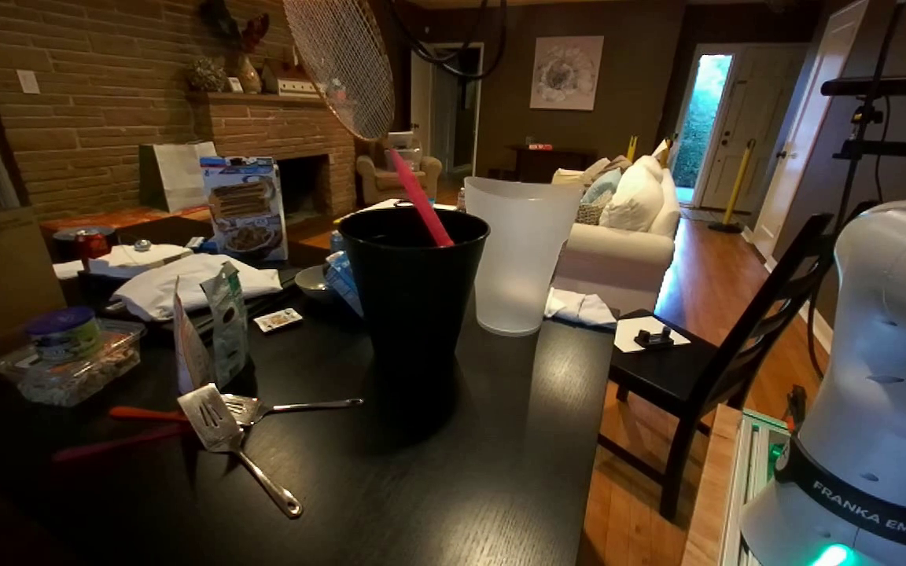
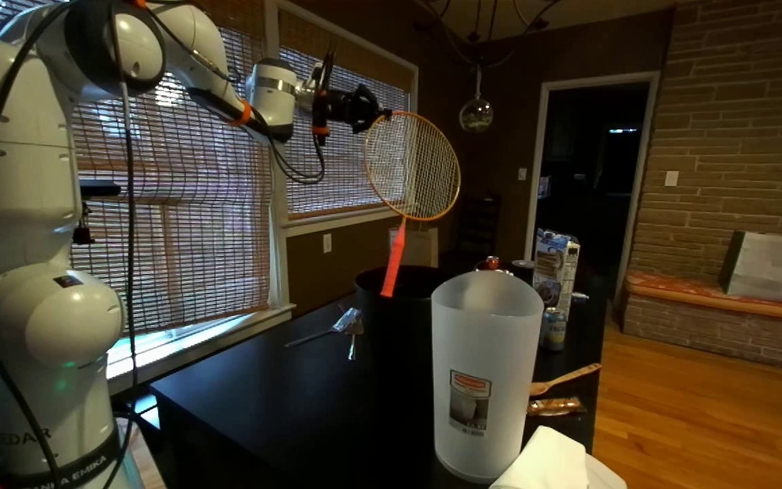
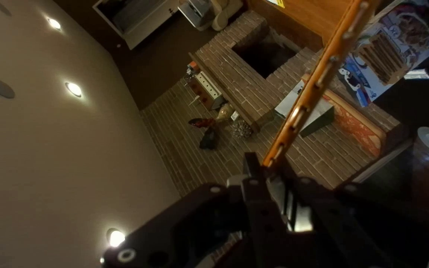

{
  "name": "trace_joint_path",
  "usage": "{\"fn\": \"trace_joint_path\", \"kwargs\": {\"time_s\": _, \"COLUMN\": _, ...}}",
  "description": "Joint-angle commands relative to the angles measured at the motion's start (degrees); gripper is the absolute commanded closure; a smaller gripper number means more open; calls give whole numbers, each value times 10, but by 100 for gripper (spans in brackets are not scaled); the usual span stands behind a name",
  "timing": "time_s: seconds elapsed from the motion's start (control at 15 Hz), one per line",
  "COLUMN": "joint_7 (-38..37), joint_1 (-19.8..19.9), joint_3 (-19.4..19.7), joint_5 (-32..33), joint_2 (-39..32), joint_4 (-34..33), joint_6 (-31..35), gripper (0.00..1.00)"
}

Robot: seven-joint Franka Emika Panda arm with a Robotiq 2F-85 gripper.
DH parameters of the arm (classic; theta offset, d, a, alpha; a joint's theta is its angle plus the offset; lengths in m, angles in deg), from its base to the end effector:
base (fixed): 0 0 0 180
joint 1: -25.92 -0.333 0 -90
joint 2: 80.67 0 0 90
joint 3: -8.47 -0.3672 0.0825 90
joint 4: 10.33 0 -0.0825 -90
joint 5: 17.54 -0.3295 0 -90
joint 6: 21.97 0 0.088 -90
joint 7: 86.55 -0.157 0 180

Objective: Put the racket in the black bin.

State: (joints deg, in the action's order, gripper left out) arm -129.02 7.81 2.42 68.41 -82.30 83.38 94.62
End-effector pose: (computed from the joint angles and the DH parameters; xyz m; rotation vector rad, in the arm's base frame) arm 0.5675 0.1428 0.7280 1.8131 0.1720 1.1563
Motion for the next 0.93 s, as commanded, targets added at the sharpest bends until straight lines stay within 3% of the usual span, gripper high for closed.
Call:
{"fn": "trace_joint_path", "kwargs": {"time_s": 0.0, "joint_7": -7, "joint_1": 24, "joint_3": -26, "joint_5": 2, "joint_2": 3, "joint_4": 10, "joint_6": 2, "gripper": 87}}
{"fn": "trace_joint_path", "kwargs": {"time_s": 0.4, "joint_7": -25, "joint_1": 27, "joint_3": -33, "joint_5": 4, "joint_2": 10, "joint_4": 35, "joint_6": 6, "gripper": 87}}
{"fn": "trace_joint_path", "kwargs": {"time_s": 0.47, "joint_7": -25, "joint_1": 27, "joint_3": -33, "joint_5": 4, "joint_2": 11, "joint_4": 35, "joint_6": 6, "gripper": 97}}
{"fn": "trace_joint_path", "kwargs": {"time_s": 0.87, "joint_7": -40, "joint_1": 42, "joint_3": -34, "joint_5": 9, "joint_2": 26, "joint_4": 65, "joint_6": 37, "gripper": 97}}
